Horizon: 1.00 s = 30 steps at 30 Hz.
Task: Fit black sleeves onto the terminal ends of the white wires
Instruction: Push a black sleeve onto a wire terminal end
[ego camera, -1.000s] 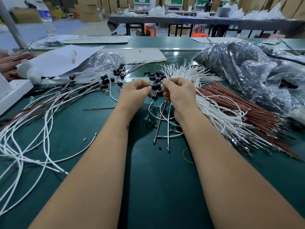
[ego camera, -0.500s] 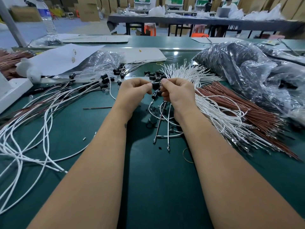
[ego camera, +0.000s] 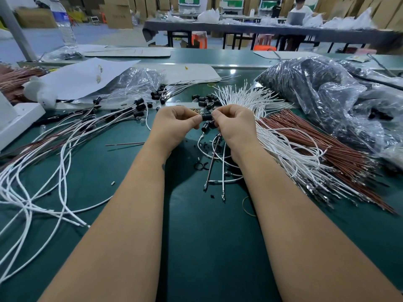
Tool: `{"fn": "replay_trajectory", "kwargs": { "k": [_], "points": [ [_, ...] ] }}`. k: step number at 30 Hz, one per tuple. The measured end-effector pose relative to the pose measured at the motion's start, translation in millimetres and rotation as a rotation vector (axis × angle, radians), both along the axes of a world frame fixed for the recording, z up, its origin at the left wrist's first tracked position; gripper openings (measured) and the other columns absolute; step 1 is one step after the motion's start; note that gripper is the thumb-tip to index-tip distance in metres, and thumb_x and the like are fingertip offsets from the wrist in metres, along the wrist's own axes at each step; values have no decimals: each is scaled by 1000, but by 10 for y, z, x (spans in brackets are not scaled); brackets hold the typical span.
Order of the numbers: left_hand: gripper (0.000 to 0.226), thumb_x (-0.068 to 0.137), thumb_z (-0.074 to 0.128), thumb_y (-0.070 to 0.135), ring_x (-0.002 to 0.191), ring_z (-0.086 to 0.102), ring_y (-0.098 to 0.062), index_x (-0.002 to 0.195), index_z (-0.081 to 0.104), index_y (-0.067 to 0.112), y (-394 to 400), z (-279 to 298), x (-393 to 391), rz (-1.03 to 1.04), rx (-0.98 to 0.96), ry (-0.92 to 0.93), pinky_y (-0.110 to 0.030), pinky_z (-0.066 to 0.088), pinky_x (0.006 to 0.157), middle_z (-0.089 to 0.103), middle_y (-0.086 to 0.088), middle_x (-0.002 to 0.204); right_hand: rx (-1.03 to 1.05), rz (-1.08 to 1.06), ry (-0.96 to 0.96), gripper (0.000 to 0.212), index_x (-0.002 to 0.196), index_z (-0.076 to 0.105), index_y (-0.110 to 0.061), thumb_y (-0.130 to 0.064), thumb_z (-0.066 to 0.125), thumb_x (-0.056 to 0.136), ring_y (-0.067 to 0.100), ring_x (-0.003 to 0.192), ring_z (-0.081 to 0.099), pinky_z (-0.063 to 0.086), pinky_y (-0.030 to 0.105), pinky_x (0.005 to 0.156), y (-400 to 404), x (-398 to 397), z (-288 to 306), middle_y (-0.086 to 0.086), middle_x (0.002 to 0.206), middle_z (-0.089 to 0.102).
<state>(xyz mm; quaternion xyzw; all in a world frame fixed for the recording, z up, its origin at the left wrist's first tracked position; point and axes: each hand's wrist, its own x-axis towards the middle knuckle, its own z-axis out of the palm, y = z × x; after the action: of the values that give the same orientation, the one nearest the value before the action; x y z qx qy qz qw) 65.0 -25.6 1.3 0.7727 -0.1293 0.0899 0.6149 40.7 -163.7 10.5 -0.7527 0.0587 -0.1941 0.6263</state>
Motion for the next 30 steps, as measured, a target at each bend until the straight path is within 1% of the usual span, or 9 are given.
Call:
{"fn": "replay_trajectory", "kwargs": {
  "k": [3,5,6,9,12,16,20,25,30],
  "points": [
    [14,83,73,16,69,54,-17,71,71,23,32,8,-6,-1,15,10,-31,43,69,68,7,61,-51,6,-18,20,71,65,-23,-12,67,88,14,69,58,52,29,68,8,-6,-7,1,71,64],
    [14,83,73,16,71,55,-20,71,72,23,38,8,-13,-3,23,12,-35,46,73,69,6,62,-38,20,-7,19,72,65,-22,-11,67,88,15,68,58,53,31,69,8,-12,-14,2,71,64],
    [14,83,74,16,71,55,-20,71,72,22,35,10,-18,-4,27,12,-37,48,76,69,5,63,-16,28,0,18,73,65,-20,-11,67,88,14,66,58,52,30,67,5,-17,-17,1,70,63],
    [12,83,74,15,72,56,-21,72,72,20,16,23,-32,-5,15,18,-45,51,83,69,3,64,93,53,2,18,73,64,-16,-9,66,89,5,52,53,47,19,53,-2,-33,-16,-2,61,60],
    [12,83,74,15,70,54,-21,72,72,19,22,29,-32,-6,-3,23,-37,47,75,68,6,60,129,63,-4,19,73,63,-15,-8,65,90,1,49,52,46,15,51,0,-39,-17,-2,61,59],
    [14,83,73,17,70,51,-21,70,72,20,21,19,-24,-8,-17,26,-30,44,71,67,6,58,160,88,-20,17,75,64,-15,-7,65,90,4,53,54,47,15,53,5,-40,-17,-1,63,60],
    [15,84,73,19,66,50,-17,69,70,22,2,16,-8,-11,-37,25,-13,41,58,65,8,55,262,128,-40,15,76,64,-13,-6,66,89,6,54,55,48,18,55,-17,-31,-9,-2,63,60],
    [16,84,73,18,60,55,-7,69,69,22,-3,12,5,-25,-55,6,-11,45,62,65,8,55,285,153,-2,15,77,62,-11,-7,64,91,10,54,53,46,21,52,-34,-35,-19,1,63,59],
    [14,85,71,19,68,52,-15,72,69,20,-12,13,-4,-64,-89,30,-16,44,66,64,8,57,316,191,-28,15,78,61,-9,-6,62,92,10,52,54,47,21,53,-17,-50,-15,4,63,58]
  ]
}}
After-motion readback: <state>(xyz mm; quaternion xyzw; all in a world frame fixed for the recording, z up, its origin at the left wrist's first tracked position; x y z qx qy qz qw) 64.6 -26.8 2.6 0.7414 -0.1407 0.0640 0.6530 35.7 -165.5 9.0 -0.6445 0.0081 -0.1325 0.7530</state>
